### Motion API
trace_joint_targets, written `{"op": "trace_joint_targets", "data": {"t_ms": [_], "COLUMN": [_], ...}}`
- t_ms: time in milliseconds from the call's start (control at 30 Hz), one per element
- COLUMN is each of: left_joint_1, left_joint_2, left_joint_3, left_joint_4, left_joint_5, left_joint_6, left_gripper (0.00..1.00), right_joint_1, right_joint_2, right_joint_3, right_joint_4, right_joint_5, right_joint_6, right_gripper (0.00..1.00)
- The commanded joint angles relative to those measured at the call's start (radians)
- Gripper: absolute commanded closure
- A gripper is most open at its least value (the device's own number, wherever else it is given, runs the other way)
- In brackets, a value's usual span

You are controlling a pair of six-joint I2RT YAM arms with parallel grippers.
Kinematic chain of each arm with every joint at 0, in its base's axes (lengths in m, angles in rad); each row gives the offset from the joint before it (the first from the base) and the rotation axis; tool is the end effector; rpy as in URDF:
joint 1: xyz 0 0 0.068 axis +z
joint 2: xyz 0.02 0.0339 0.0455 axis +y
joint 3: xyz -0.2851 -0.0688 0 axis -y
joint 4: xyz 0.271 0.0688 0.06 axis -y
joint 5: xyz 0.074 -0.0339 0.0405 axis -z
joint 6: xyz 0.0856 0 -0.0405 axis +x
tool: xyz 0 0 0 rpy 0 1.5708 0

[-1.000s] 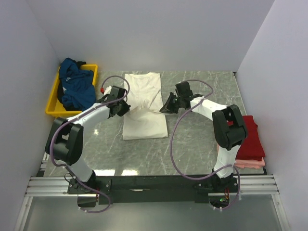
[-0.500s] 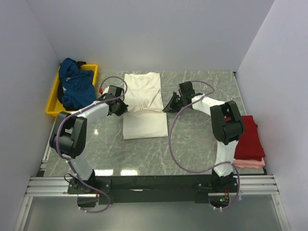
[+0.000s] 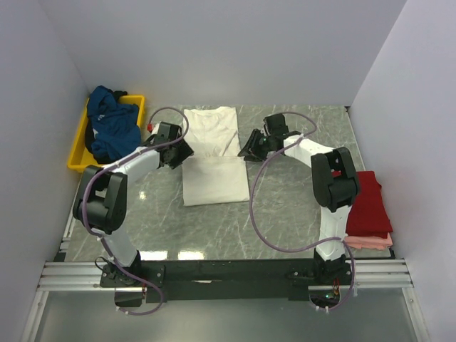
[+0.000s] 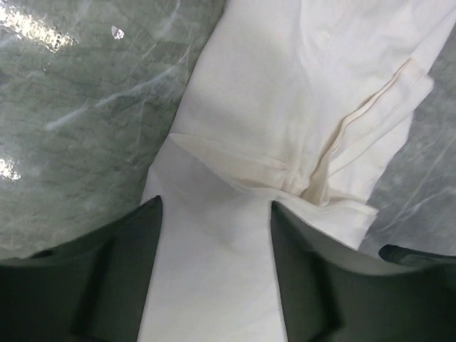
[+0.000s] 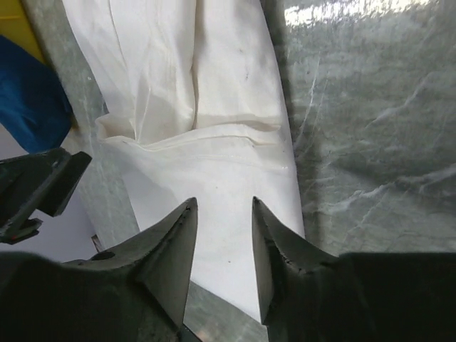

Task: Fold and stack the t-shirts
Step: Fold the tshirt

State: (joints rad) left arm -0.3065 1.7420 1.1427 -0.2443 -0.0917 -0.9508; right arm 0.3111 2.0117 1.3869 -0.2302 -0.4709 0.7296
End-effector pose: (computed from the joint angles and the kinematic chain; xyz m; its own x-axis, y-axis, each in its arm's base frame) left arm 0.4143 -0.1229 0.1722 -0.6111 -0.6567 -0.4419 -0.4388 0.7457 -0.5013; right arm 0.4595 0.1886 0.1481 -0.9062 0.3326 -0.2610 0.0642 0.7184 0.6926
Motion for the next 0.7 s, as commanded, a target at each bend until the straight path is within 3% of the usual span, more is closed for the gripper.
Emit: {"op": "trace_joint_targets", "data": {"t_ms": [0,33,133,300,500,567,600,667], "left_joint_1": [0.006,0.004,0.006,0.004,-0.026,-0.057,-0.069,-0.104], "left_joint_2": [-0.093,-0.107,-0.165,-0.257,-0.360,-0.378,-0.390,-0.397], "left_joint_3": [0.051,0.052,0.049,0.014,-0.124,-0.179,-0.198,-0.247], "left_joint_4": [0.008,0.002,-0.009,-0.026,0.014,0.030,0.036,0.049], "left_joint_5": [-0.019,-0.023,-0.040,-0.016,0.038,0.040,0.038,0.040], "left_joint_6": [0.037,0.043,0.056,0.075,0.041,0.029,0.021,0.004], "left_gripper": [0.30,0.25,0.23,0.25,0.52,0.55,0.64,0.72], "right_joint_1": [-0.018,-0.018,-0.026,-0.014,0.068,0.100,0.109,0.127], "right_joint_2": [-0.027,-0.045,-0.083,-0.155,-0.298,-0.340,-0.343,-0.338], "right_joint_3": [0.052,0.054,0.055,0.040,-0.123,-0.181,-0.192,-0.207], "right_joint_4": [-0.037,-0.043,-0.063,-0.092,-0.020,0.006,0.005,-0.024], "right_joint_5": [0.017,0.024,0.047,0.124,0.268,0.276,0.278,0.276], "right_joint_6": [-0.035,-0.038,-0.047,-0.090,-0.134,-0.147,-0.157,-0.167], "right_gripper": [0.55,0.52,0.47,0.45,0.45,0.45,0.45,0.46]}}
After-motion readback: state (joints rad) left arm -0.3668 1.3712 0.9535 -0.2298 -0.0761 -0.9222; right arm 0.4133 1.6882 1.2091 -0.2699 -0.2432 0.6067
